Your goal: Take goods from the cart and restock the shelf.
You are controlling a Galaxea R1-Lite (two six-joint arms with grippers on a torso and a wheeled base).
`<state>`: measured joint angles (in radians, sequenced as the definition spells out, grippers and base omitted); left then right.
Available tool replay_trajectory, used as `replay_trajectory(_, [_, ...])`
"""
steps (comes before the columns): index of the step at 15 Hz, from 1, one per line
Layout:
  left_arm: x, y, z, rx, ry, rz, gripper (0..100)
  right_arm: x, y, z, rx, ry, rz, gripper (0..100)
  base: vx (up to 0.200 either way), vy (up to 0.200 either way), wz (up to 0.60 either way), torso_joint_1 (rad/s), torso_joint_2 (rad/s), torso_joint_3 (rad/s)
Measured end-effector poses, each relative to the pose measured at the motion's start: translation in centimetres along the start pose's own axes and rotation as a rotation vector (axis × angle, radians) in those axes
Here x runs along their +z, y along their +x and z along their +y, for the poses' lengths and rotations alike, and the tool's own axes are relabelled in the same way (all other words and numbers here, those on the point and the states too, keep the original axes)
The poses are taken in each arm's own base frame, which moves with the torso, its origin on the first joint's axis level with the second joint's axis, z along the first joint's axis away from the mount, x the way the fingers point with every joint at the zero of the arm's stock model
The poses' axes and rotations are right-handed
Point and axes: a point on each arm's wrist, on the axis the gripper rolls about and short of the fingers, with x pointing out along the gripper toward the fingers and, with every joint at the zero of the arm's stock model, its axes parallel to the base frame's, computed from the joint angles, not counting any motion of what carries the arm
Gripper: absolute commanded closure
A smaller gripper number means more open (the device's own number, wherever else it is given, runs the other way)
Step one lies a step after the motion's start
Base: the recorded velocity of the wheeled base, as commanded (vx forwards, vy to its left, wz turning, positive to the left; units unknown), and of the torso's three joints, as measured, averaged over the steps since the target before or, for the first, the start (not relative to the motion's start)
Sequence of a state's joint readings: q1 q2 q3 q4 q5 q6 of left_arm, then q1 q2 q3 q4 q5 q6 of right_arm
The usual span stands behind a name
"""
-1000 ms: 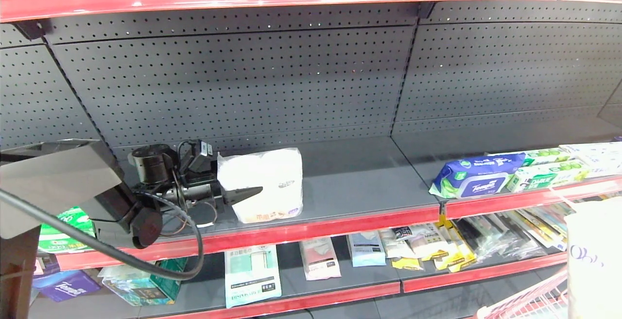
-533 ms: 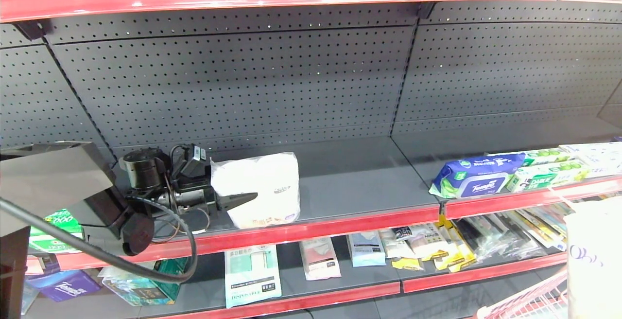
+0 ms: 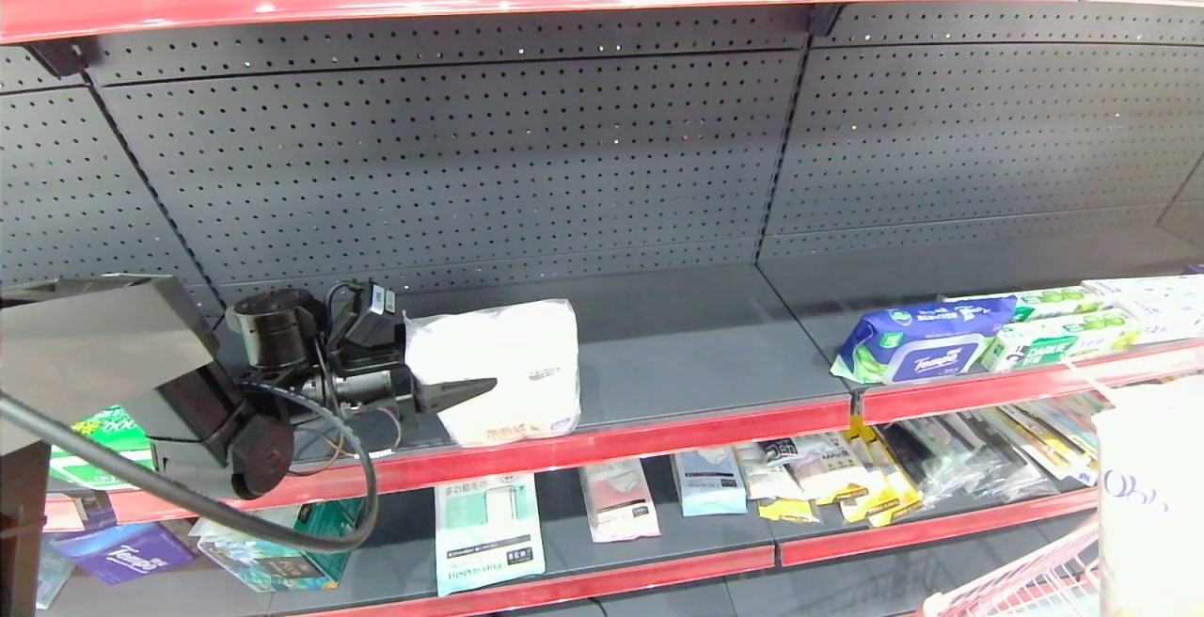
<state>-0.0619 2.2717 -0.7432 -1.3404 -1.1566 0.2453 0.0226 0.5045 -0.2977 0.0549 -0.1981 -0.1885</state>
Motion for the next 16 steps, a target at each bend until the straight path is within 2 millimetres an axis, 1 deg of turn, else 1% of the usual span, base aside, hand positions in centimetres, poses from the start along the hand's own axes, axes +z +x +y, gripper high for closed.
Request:
replay_trajectory(10, [-0.44, -0.24, -0.59, 0.003, -0.03, 0.013, 100, 0.11, 0.0, -0.02, 0.0, 0.001, -0.002, 100, 0.0, 0.0, 0.0, 0.0, 0.0, 0.0])
replay_trajectory(11, [-0.48, -0.24, -0.6, 0.003, -0.032, 0.014, 0, 0.1, 0.0, -0.02, 0.0, 0.001, -0.001, 100, 0.0, 0.0, 0.0, 0.0, 0.0, 0.0])
replay_trajectory(16, [-0.4, -0.24, -0.73, -0.003, -0.056, 0.014, 0, 0.11, -0.01, -0.02, 0.0, -0.001, -0.001, 100, 0.0, 0.0, 0.0, 0.0, 0.0, 0.0])
